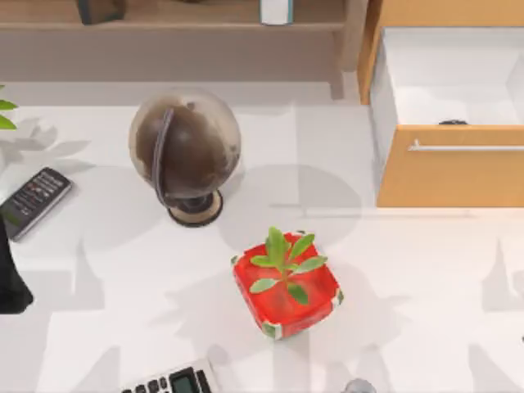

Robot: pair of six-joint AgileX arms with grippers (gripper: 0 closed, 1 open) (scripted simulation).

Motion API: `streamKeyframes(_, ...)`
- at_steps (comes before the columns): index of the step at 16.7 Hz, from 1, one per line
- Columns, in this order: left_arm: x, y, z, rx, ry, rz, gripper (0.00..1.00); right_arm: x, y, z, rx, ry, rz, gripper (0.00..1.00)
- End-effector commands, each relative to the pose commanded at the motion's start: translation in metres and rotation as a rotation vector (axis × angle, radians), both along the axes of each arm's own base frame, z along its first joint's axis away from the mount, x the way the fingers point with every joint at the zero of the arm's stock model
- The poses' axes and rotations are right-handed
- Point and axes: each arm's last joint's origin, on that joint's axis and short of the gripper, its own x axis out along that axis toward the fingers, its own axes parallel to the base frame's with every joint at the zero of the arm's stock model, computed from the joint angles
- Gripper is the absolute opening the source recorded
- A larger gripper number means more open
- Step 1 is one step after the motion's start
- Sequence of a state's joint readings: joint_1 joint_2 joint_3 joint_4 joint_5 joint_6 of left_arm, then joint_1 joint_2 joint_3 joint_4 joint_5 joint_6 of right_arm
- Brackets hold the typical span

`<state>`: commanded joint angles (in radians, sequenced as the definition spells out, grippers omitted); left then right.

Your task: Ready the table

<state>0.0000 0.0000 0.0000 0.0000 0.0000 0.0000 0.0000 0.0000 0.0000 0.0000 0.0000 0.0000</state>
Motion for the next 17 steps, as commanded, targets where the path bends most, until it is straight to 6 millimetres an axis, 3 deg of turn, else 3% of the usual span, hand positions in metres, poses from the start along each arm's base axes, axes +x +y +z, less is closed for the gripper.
streamKeyframes(5,0.000,0.000,0.000,0.000,0.000,0.000,1.00,0.000,0.001,0.012,0.002,0.039,0.010,1.00)
streamKeyframes(10,0.000,0.000,0.000,0.000,0.000,0.000,1.00,0.016,0.005,0.068,-0.002,0.227,0.042,1.00)
streamKeyframes(13,0.000,0.000,0.000,0.000,0.000,0.000,1.00,0.049,0.009,0.109,-0.014,0.400,0.062,1.00)
streamKeyframes(17,0.000,0.000,0.000,0.000,0.000,0.000,1.00,0.124,0.020,0.150,-0.038,0.658,0.080,1.00)
